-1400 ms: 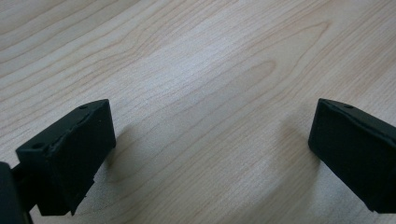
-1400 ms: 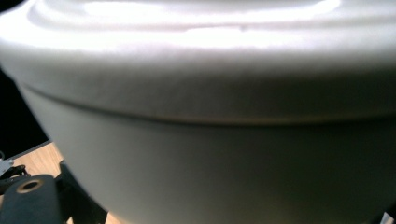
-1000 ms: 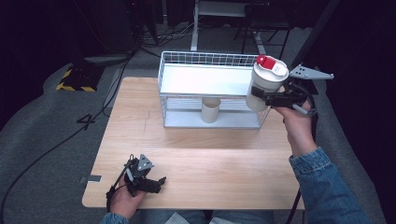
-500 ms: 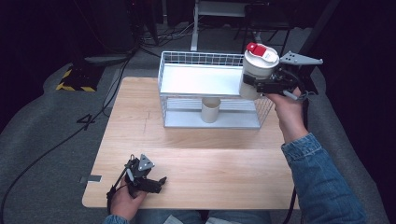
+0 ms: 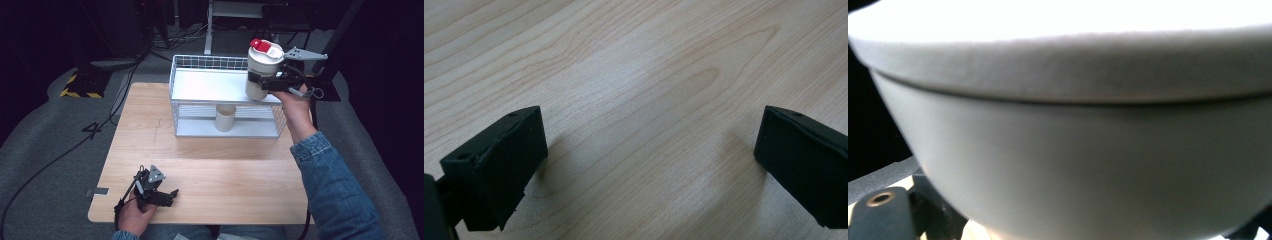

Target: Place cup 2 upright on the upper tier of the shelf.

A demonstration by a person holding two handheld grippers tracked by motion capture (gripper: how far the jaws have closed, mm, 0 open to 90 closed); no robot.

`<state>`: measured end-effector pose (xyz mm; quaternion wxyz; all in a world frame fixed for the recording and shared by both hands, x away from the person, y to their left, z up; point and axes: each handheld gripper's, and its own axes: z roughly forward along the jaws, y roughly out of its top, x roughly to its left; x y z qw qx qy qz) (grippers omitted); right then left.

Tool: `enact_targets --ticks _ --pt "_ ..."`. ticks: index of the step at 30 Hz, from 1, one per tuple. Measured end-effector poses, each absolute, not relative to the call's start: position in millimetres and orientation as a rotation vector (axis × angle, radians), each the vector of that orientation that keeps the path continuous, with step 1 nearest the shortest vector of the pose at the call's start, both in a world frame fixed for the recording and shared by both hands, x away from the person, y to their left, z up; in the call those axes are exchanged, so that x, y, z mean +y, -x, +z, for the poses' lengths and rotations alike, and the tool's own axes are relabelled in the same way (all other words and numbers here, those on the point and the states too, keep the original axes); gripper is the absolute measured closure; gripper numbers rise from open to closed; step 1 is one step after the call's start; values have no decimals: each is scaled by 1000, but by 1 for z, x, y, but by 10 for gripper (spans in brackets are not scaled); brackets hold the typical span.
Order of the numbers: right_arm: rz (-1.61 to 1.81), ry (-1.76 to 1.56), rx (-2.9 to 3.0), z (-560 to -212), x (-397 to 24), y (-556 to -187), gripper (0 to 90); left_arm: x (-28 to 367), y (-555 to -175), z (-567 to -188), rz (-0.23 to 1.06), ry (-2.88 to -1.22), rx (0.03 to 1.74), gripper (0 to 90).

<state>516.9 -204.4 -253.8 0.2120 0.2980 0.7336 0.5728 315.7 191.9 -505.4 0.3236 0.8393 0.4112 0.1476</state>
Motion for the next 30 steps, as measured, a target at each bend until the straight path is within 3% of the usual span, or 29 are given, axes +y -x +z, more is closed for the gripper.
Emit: enact_targets --ticks 30 --pt "1602 -854 2043 -276 -179 -553 118 191 -316 -506 382 -2191 1090 11"
